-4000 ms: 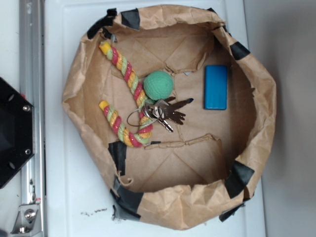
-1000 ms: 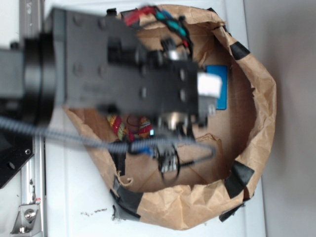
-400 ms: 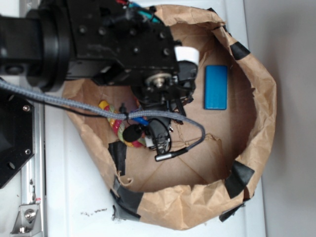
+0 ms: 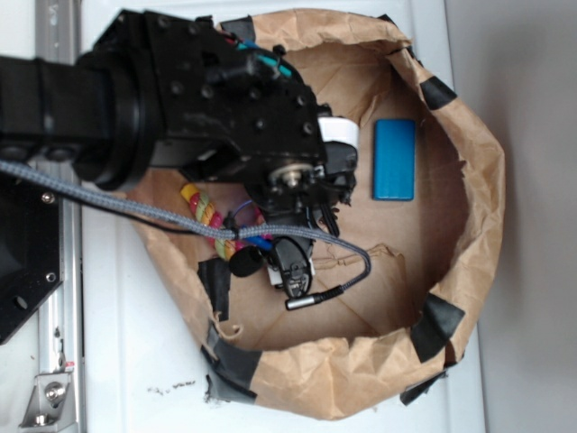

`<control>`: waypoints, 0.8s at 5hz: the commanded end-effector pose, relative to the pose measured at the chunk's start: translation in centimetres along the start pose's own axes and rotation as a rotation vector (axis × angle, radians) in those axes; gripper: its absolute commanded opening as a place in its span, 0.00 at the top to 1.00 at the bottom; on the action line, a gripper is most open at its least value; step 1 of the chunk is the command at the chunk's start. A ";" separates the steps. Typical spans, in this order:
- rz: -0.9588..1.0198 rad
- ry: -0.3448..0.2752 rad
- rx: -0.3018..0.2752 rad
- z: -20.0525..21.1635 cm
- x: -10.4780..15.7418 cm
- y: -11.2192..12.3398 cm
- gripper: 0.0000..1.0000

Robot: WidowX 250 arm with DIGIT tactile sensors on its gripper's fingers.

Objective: Grab the silver keys.

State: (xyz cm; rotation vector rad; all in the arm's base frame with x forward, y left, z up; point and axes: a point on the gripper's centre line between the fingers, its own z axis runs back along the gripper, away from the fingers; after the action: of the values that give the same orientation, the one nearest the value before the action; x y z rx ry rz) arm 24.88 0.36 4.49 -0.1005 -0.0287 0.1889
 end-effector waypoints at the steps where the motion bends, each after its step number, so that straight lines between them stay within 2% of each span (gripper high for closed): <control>1: -0.019 -0.021 0.006 0.1 0.5 -0.3 0.00; 2: -0.023 -0.022 0.013 0.0 0.3 -0.3 0.00; 3: -0.017 -0.028 0.007 -0.2 0.2 -0.2 1.00; 4: -0.026 -0.035 0.019 -0.2 0.2 -0.2 1.00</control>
State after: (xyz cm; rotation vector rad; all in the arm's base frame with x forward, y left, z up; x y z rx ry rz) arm 24.72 0.69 3.82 -0.0772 -0.0350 0.1908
